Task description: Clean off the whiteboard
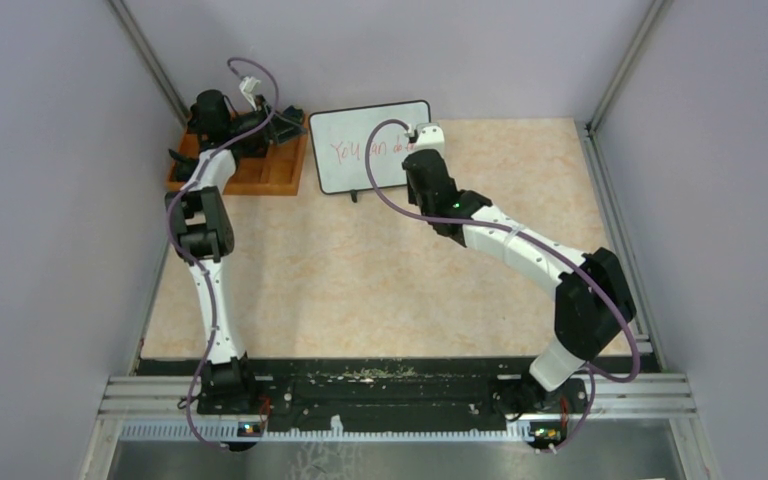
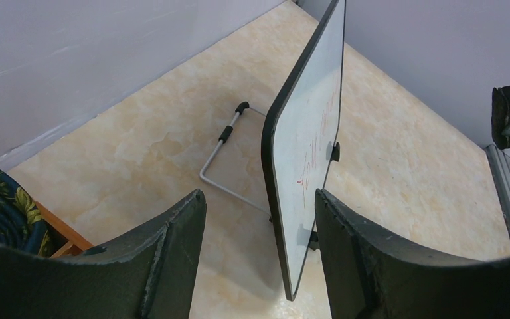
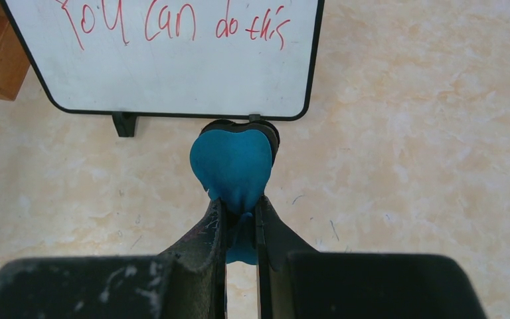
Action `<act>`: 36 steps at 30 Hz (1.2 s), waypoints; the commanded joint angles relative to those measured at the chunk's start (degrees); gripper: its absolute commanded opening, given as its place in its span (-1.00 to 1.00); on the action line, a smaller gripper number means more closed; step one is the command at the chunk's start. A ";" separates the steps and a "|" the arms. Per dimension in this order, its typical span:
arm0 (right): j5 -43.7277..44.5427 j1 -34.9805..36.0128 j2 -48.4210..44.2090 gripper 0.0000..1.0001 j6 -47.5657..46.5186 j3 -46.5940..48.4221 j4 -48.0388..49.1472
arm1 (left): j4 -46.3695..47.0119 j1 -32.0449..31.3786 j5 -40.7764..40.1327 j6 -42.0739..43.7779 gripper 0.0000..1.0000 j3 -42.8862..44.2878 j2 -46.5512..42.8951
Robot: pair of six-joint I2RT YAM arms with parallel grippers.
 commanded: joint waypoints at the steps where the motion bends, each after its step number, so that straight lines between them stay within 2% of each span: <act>1: -0.46 0.31 0.40 -1.00 -0.43 3.23 2.46 | 8.25 -0.67 2.18 -5.68 0.33 2.13 2.16; 4: -0.29 0.27 0.74 -1.00 -0.51 3.22 2.44 | 11.72 -1.13 2.97 -9.28 0.32 3.32 3.48; 17: 0.02 0.28 -0.18 -1.00 -0.95 1.16 3.24 | 11.97 -4.55 2.36 -9.46 0.28 5.45 5.08; 36: -0.24 0.27 1.03 -1.00 -1.98 1.37 5.53 | 10.06 -5.35 2.76 -8.60 -0.29 5.53 5.69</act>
